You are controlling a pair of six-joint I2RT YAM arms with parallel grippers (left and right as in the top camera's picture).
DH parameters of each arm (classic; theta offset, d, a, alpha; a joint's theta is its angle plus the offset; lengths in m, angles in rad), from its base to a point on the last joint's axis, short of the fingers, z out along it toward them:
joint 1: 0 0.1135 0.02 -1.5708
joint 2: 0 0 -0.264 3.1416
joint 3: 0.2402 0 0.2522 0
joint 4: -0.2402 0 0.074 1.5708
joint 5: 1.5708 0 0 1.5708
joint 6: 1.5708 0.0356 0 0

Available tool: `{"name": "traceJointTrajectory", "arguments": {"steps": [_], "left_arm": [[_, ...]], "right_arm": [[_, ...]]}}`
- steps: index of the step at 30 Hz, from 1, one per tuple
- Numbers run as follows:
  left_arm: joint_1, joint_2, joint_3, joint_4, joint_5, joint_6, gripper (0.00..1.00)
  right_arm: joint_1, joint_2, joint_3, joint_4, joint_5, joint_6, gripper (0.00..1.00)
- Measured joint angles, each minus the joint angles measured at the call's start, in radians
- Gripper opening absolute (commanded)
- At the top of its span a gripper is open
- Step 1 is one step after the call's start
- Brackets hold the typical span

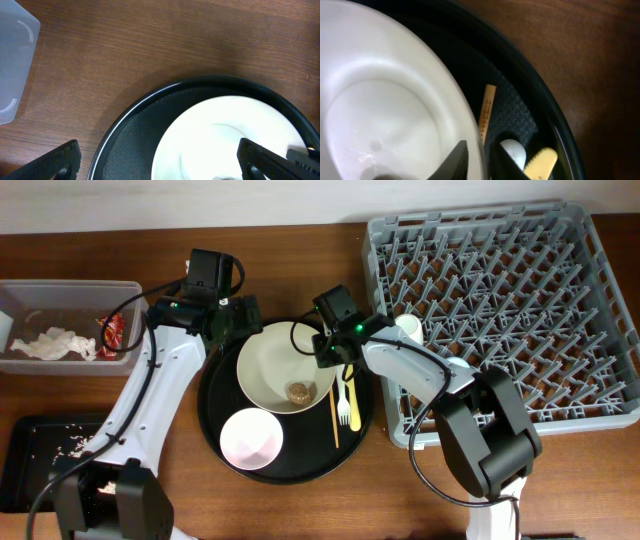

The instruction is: Sort waste into correct bins and load items into the dishwasher rack

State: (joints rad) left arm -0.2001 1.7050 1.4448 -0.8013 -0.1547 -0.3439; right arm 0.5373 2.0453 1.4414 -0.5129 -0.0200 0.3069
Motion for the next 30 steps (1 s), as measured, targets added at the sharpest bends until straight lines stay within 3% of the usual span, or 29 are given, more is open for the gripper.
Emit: {"name": "traceJointTrajectory", "arguments": {"steps": [2, 3, 5, 7, 10, 12, 16, 18, 19, 20, 24, 27, 30], "left_arm": [[0.000, 0.000, 0.000, 0.000, 0.000, 0.000, 0.99], [0.000, 0.000, 0.000, 0.000, 0.000, 0.000, 0.99], [0.000, 0.000, 0.000, 0.000, 0.000, 0.000, 1.00], [0.000, 0.000, 0.000, 0.000, 0.000, 0.000, 0.99], [0.000, 0.000, 0.000, -0.002, 0.000, 0.000, 0.99], [0.000, 0.000, 0.000, -0.002, 0.000, 0.000, 0.99], [0.000, 0.000, 0.000, 0.004, 0.000, 0.000, 0.99], [0.000, 0.000, 0.000, 0.039, 0.017, 0.000, 0.99], [0.000, 0.000, 0.000, 0.030, 0.057, 0.000, 0.90], [0.000, 0.000, 0.000, 0.014, 0.105, 0.000, 0.66], [-0.064, 0.000, 0.003, -0.072, 0.254, -0.003, 0.56], [-0.237, 0.000, -0.011, -0.142, 0.234, -0.038, 0.57], [-0.309, 0.000, -0.097, -0.093, 0.170, -0.088, 0.57]], "right_arm": [[0.000, 0.000, 0.002, 0.004, 0.000, -0.002, 0.78], [0.000, 0.000, 0.011, 0.000, 0.000, -0.002, 0.84], [0.000, 0.000, 0.056, -0.046, -0.001, -0.003, 0.86], [0.000, -0.005, 0.168, -0.161, 0.000, -0.008, 0.99], [0.000, -0.047, 0.425, -0.491, -0.001, -0.016, 0.98], [0.000, -0.076, 0.519, -0.608, 0.000, -0.016, 0.98], [-0.042, -0.116, 0.555, -0.803, 0.106, -0.016, 0.99], [-0.140, -0.117, 0.558, -0.887, 0.111, 0.015, 0.98], [-0.198, -0.117, 0.558, -0.903, 0.117, 0.027, 0.98], [-0.295, -0.117, 0.559, -0.963, 0.122, 0.033, 0.98], [-0.433, -0.117, 0.559, -1.013, 0.129, 0.035, 0.99], [-0.463, -0.117, 0.559, -1.014, 0.129, 0.034, 0.98], [-0.463, -0.117, 0.559, -1.014, 0.129, 0.035, 0.98]]}}
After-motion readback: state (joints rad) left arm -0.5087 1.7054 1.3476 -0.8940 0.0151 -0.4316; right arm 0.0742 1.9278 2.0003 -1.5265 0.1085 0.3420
